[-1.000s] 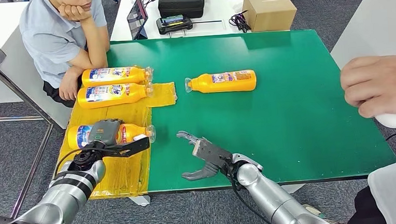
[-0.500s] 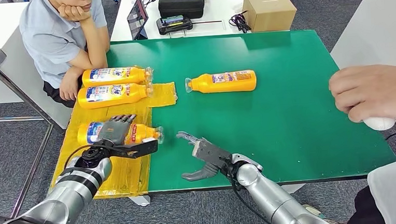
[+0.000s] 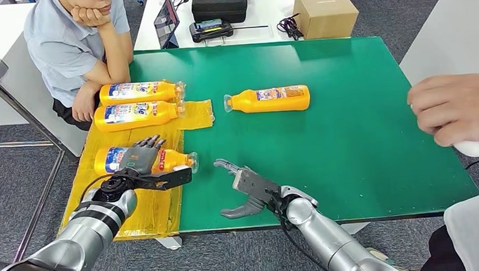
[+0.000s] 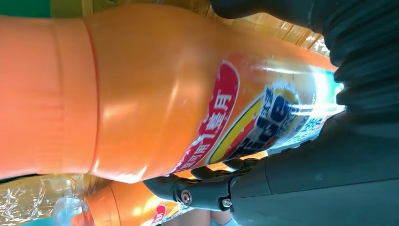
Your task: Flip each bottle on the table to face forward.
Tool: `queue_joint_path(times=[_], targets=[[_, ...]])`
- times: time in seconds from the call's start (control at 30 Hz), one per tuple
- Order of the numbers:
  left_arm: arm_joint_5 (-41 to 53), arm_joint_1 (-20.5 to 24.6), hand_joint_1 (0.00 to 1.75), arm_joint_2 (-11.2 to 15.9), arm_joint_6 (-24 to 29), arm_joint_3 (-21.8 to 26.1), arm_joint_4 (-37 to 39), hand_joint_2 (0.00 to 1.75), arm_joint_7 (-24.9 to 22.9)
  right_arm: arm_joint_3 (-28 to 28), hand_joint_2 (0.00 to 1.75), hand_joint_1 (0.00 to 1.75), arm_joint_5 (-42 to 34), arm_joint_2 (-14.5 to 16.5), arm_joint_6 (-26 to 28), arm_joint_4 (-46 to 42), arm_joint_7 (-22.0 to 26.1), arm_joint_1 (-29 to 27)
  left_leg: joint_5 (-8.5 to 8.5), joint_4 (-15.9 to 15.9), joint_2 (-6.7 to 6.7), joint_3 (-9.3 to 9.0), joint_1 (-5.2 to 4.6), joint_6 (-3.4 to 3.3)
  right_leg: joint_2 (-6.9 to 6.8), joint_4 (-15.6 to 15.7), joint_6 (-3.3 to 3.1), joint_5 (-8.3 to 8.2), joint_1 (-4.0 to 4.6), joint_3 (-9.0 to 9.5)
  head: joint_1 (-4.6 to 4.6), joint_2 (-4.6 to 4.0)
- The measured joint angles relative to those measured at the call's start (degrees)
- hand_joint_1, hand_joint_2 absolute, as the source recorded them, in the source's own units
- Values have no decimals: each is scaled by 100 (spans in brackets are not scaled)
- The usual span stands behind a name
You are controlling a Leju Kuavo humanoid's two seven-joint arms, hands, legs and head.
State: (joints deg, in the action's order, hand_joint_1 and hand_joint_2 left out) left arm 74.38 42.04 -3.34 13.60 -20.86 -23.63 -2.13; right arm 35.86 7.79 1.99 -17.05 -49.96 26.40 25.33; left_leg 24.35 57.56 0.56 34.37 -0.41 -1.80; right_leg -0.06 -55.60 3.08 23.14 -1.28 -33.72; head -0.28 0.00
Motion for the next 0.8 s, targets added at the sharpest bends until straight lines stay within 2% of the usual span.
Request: queue_joint_path(times=[0.2,0.47,0.8], targets=[[-8,9,0,-2,37,-1,28,175,-4,-6,175,0,5,0,1,0,0,0,0,0,0,-1,0,0,0,0,0,0,0,0,0,0],[-174,-119,0,-60,463,-78,-85,175,210,-59,175,0,39,-5,87,-1,10,-64,0,0,0,-2,0,0,0,1,0,0,0,0,0,0],[-421,-1268,0,3,1689,-189,-1438,175,216,-296,175,0,86,-118,276,-201,23,-470,3,0,-2,16,0,1,1,2,-1,1,1,-18,-1,0]])
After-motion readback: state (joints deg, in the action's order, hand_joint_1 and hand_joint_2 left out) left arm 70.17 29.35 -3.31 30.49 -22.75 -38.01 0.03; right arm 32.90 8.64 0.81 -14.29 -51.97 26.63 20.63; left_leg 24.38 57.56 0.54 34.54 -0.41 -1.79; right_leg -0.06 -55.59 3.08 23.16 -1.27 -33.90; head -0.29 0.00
